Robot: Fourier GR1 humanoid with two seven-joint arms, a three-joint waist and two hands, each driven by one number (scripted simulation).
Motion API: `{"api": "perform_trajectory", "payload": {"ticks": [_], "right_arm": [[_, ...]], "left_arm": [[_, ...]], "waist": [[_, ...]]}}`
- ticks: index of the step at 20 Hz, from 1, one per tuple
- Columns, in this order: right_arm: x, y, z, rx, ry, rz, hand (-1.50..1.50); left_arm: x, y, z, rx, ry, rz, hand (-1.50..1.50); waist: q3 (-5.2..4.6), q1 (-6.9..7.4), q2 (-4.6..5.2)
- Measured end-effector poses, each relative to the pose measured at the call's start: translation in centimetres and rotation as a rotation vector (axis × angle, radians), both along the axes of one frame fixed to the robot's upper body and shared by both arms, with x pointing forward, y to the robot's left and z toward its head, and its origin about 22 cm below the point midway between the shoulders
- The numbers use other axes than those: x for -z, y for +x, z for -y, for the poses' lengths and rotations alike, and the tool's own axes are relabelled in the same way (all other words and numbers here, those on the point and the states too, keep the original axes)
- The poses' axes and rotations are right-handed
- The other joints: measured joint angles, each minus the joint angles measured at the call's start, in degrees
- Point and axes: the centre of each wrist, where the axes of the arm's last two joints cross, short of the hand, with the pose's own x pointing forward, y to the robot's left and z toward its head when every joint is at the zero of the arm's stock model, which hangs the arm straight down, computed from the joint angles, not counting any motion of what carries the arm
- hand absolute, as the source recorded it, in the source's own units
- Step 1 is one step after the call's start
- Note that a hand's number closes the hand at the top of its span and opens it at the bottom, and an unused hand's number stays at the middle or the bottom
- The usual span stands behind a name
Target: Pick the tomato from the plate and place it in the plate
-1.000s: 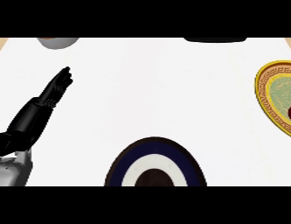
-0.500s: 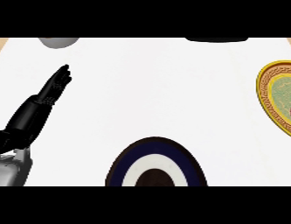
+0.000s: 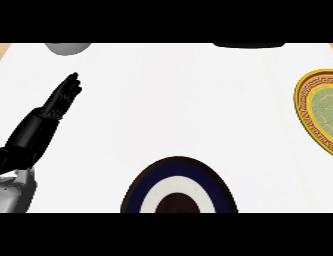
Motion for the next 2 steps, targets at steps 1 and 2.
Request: {"api": "perform_trajectory", "payload": {"ticks": [1, 2], "right_arm": [[-0.50, -0.18, 0.16, -0.005, -0.007, -0.003, -1.50], [-0.52, -0.37, 0.22, -0.009, -0.011, -0.008, -1.50]], "left_arm": [[0.11, -0.08, -0.11, -0.001, -0.001, -0.004, 0.00], [-0.04, -0.10, -0.24, -0.004, 0.000, -0.002, 0.00]], "waist": [[0.02, -0.10, -0.03], [0.01, -0.19, -0.08]]}}
